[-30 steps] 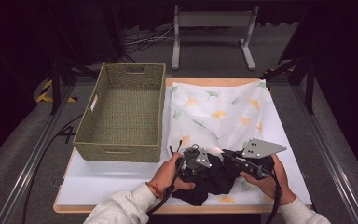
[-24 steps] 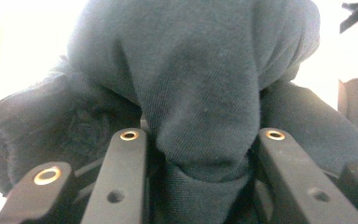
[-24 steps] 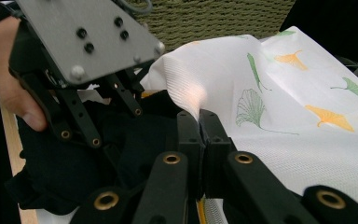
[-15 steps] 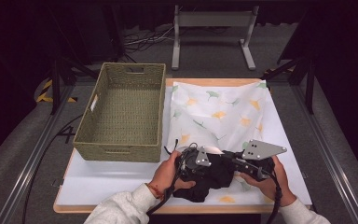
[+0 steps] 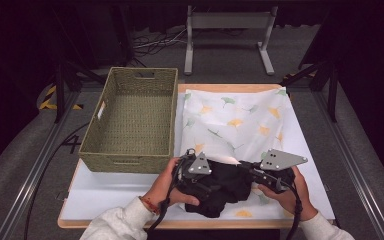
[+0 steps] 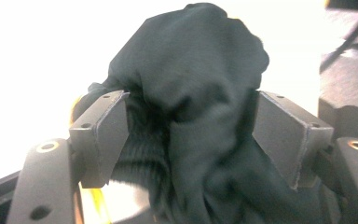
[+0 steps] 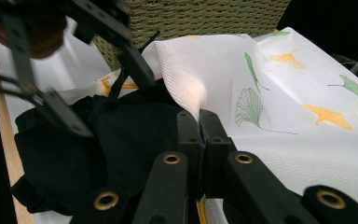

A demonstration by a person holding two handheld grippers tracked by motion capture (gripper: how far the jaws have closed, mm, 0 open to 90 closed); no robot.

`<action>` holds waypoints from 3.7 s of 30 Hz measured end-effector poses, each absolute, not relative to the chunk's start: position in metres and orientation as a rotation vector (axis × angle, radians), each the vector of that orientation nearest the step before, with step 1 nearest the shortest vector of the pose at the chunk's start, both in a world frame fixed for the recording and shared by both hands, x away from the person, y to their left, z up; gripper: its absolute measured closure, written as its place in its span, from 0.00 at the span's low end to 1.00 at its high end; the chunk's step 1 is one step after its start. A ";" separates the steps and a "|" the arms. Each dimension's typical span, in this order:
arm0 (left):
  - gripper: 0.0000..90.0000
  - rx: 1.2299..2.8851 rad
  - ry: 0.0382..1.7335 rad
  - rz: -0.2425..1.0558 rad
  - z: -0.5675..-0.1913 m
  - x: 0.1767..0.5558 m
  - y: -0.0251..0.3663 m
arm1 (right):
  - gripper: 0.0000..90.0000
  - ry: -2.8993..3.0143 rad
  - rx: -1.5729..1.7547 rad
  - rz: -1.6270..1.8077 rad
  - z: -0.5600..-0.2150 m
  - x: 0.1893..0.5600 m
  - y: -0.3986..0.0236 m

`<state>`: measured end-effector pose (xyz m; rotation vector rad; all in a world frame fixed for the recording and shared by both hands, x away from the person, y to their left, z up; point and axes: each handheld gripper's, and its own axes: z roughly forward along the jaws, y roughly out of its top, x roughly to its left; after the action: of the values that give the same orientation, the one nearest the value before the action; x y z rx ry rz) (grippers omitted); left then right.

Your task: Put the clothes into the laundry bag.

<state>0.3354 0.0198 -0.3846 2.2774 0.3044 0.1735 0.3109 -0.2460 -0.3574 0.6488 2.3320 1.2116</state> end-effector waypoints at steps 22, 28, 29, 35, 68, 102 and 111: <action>0.52 2.451 0.274 0.329 -0.427 0.317 0.019 | 0.99 2.356 0.632 1.207 -0.360 0.310 -0.240; 0.78 2.450 0.293 0.393 -0.426 0.319 0.013 | 0.99 2.368 0.618 1.204 -0.361 0.310 -0.236; 0.80 2.451 0.295 0.400 -0.425 0.320 0.012 | 0.99 2.370 0.618 1.205 -0.362 0.309 -0.236; 0.86 2.450 0.321 0.428 -0.423 0.326 0.004 | 0.99 2.379 0.605 1.209 -0.362 0.309 -0.234; 0.71 2.313 0.375 0.345 -0.404 0.328 0.020 | 0.99 2.376 0.619 1.199 -0.363 0.310 -0.237; 0.99 2.393 0.406 0.460 -0.426 0.344 -0.037 | 0.99 2.382 0.615 1.198 -0.363 0.308 -0.234; 1.00 2.376 0.464 0.470 -0.429 0.361 -0.039 | 0.99 2.395 0.619 1.193 -0.365 0.309 -0.234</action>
<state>0.3612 -0.0392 -0.4287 2.3759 0.4637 0.4698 0.3091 -0.2345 -0.3650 0.6190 2.3947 1.1927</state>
